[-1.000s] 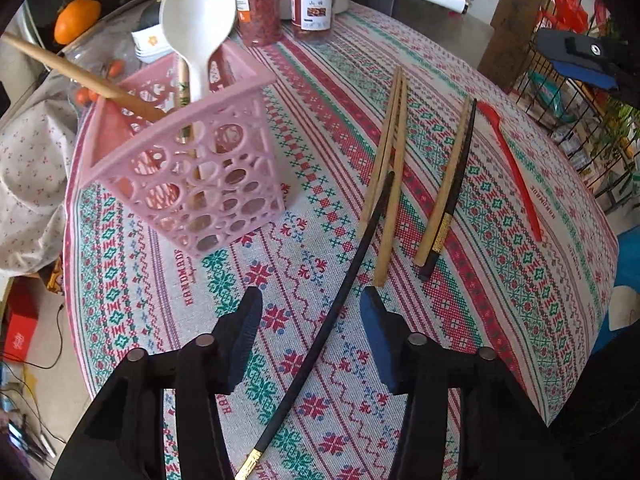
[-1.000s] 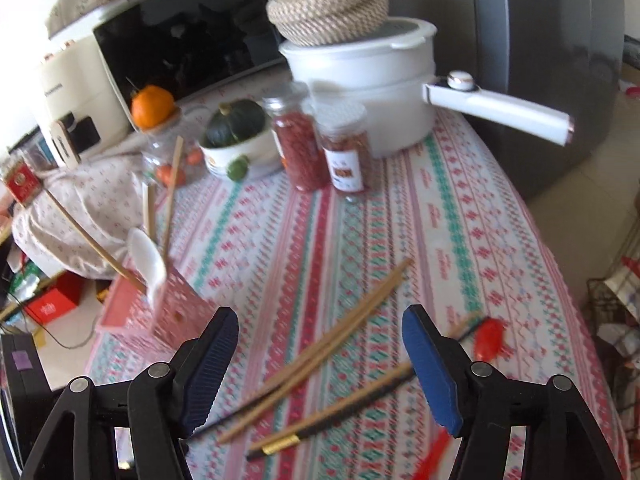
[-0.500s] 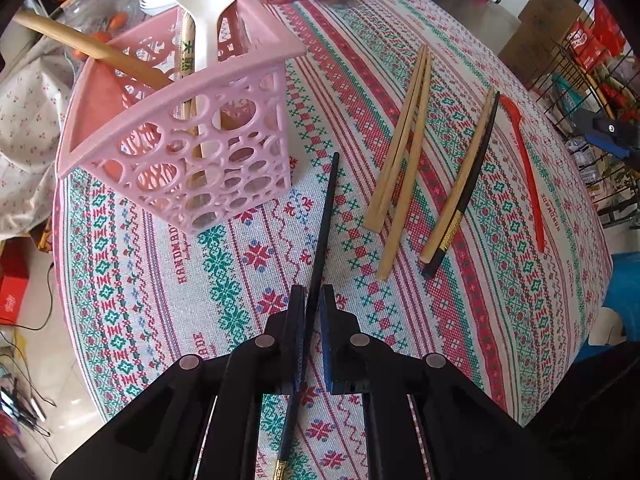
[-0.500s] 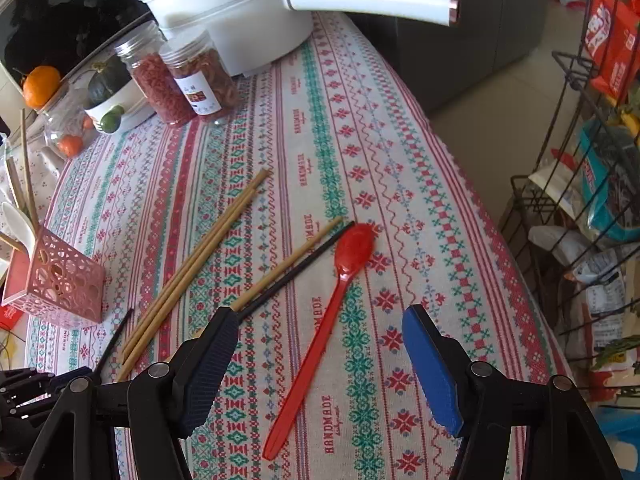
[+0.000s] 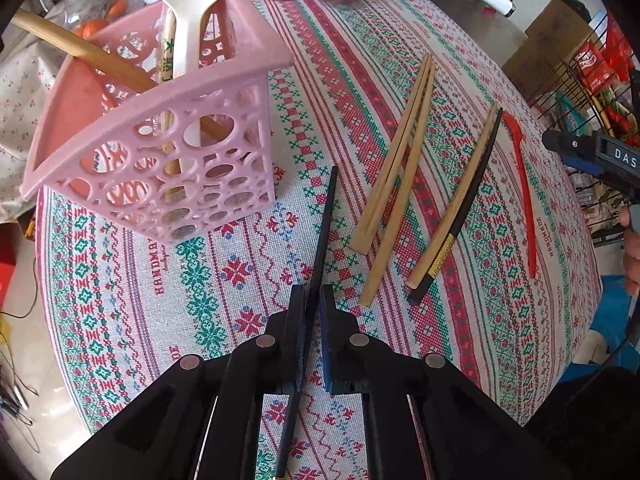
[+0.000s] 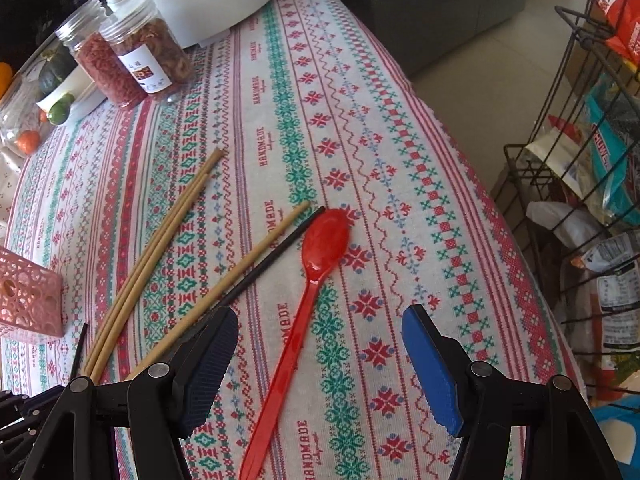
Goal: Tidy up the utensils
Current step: 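Grasp the black chopstick with the left tool, then lift the black chopstick toward the basket with the left tool while the right tool grasps a wooden chopstick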
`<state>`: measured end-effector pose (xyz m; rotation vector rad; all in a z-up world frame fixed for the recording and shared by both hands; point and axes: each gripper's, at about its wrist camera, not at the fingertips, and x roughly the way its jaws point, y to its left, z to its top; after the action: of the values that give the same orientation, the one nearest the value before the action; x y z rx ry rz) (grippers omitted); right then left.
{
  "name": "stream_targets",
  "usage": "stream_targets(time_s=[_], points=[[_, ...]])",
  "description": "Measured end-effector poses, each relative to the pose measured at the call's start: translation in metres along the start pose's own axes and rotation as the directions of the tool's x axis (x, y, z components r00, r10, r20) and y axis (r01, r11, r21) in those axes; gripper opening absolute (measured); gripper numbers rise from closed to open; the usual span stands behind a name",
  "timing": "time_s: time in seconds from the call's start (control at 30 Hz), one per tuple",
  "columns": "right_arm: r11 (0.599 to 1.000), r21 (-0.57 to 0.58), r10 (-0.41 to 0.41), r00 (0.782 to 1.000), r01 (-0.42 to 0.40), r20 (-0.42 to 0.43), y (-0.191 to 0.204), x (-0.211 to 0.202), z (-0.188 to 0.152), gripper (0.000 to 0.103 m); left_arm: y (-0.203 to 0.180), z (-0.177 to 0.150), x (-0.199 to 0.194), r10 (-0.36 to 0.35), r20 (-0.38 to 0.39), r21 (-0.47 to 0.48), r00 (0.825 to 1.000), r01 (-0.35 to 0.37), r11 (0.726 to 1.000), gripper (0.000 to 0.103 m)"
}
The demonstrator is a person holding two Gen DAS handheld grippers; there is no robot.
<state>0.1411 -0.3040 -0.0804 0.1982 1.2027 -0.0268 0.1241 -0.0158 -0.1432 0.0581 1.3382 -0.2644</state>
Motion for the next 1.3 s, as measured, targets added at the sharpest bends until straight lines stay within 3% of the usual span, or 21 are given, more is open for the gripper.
stream_targets(time_s=[0.1,0.27,0.47,0.83,1.3], points=[[1.0,0.025,-0.009,1.0,0.01,-0.01,-0.008,0.008,0.005,0.068,0.003,-0.005,-0.016,-0.024,0.045,-0.006,0.999,0.025,1.0,0.005],[0.993,0.117,0.026,0.999,-0.021,-0.034,-0.023,0.017,0.014,0.042,0.004,-0.022,-0.054,-0.078,0.126,0.008,0.989,0.077,0.997,0.005],[0.986,0.15,0.074,0.996,-0.066,-0.046,-0.018,0.023,0.019,0.03,0.018,-0.043,-0.089,-0.122,0.196,0.012,0.973,0.122,0.992,0.005],[0.98,0.09,0.186,0.979,-0.178,-0.08,0.073,0.055,0.022,0.025,0.045,-0.055,-0.101,-0.136,0.217,-0.023,0.967,0.145,0.989,0.006],[0.997,0.034,0.07,0.996,-0.068,-0.056,0.132,0.075,0.018,0.023,0.082,-0.066,-0.104,-0.121,0.226,-0.107,0.967,0.148,0.983,0.006]])
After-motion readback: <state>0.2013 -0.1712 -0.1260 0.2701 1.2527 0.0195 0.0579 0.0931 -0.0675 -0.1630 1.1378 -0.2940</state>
